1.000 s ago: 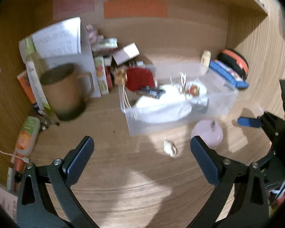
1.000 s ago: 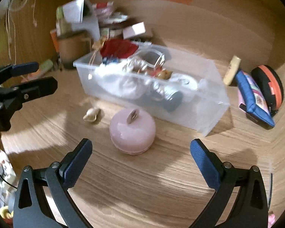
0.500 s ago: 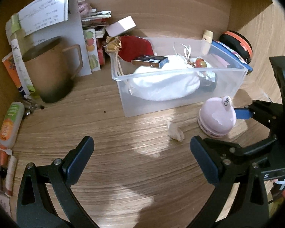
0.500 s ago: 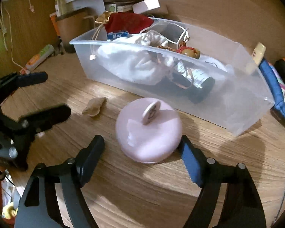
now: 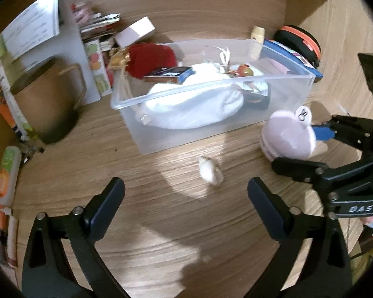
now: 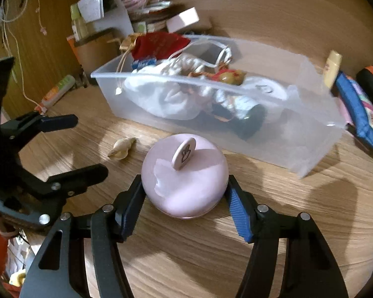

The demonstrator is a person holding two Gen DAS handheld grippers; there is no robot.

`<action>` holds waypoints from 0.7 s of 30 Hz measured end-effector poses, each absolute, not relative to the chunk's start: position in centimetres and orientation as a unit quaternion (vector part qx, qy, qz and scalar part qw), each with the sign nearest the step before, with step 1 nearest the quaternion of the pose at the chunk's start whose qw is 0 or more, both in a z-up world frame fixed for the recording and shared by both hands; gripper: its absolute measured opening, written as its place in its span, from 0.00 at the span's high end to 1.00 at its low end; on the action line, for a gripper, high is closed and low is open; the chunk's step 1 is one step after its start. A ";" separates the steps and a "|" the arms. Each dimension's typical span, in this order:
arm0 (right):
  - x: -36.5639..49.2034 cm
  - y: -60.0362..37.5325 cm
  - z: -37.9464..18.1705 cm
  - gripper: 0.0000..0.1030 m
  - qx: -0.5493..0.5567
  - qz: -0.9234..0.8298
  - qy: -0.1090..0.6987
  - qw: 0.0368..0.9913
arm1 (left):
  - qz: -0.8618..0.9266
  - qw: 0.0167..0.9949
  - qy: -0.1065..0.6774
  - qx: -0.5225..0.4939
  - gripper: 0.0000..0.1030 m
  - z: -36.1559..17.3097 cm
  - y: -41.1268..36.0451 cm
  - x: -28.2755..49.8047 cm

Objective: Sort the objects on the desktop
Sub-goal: 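Grasp the small seashell with left tool while right tool grasps pink container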

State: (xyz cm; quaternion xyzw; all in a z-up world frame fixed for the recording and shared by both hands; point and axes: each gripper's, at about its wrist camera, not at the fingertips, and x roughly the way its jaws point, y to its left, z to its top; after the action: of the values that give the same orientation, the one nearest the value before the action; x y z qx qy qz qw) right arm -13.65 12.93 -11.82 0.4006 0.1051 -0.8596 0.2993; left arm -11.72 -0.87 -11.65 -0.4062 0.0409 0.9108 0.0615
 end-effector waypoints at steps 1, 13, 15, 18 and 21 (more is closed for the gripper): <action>-13.6 13.3 -11.6 0.42 0.397 -0.861 0.102 0.301 | 0.910 0.062 0.045 -0.408 0.21 -11.7 -0.6 -11.9; -14.0 16.4 -10.8 0.42 0.383 -0.862 0.049 0.330 | 0.896 0.076 0.038 -0.435 0.58 -12.8 0.8 -13.6; -14.0 16.5 -10.7 0.42 0.380 -0.860 0.043 0.338 | 0.897 0.075 0.039 -0.435 0.61 -12.9 0.8 -13.5; -13.9 16.6 -10.6 0.42 0.375 -0.859 0.040 0.345 | 0.897 0.074 0.037 -0.434 0.64 -12.9 0.7 -13.4; -13.7 16.7 -10.5 0.42 0.368 -0.859 0.036 0.355 | 0.897 0.072 0.044 -0.433 0.67 -12.9 0.9 -13.4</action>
State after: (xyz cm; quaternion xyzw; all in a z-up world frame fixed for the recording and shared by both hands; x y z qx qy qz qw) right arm -13.69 16.66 -10.45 0.3677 0.0360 -0.8589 0.3546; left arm -13.38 0.95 -12.90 -0.4331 0.0442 0.8974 0.0722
